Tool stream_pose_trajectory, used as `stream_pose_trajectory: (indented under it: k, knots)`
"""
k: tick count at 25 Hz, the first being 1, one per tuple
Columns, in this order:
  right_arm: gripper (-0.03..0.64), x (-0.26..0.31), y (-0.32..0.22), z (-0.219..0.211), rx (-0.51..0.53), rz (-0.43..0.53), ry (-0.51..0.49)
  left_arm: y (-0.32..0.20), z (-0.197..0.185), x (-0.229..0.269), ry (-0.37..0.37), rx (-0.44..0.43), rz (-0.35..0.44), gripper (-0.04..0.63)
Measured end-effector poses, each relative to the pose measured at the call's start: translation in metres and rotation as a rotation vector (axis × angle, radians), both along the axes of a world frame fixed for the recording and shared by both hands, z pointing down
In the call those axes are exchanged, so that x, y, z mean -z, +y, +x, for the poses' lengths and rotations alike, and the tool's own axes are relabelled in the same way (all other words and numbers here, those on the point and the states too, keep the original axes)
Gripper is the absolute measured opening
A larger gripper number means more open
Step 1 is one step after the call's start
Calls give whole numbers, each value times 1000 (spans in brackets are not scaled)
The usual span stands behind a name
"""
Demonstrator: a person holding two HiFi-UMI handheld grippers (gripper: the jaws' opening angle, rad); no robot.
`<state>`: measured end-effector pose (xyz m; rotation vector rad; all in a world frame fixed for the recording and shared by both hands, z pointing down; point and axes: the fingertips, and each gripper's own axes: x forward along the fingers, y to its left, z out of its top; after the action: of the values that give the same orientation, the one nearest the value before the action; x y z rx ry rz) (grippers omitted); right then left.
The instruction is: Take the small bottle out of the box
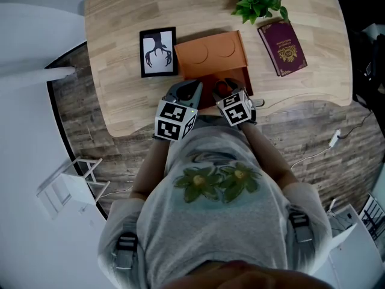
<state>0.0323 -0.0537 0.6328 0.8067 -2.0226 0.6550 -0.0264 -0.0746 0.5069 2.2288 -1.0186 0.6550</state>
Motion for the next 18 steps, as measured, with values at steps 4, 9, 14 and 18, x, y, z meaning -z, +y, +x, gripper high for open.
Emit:
stream_pose_trajectory:
  k: [4,9,14,18]
  knots:
    - [256,-3,1,-1,5,-4,2,0,-1,-1,0,3,1,8]
    - [255,-5,1,-1,16,5,-1,-1,0,-1,1,8,6,8]
    - [244,-5,2,1,21,21,24,1,1,-2,2,9,6,8]
    - [232,-4,2,1,27,35,29,3,1,-2,0,11,5,8]
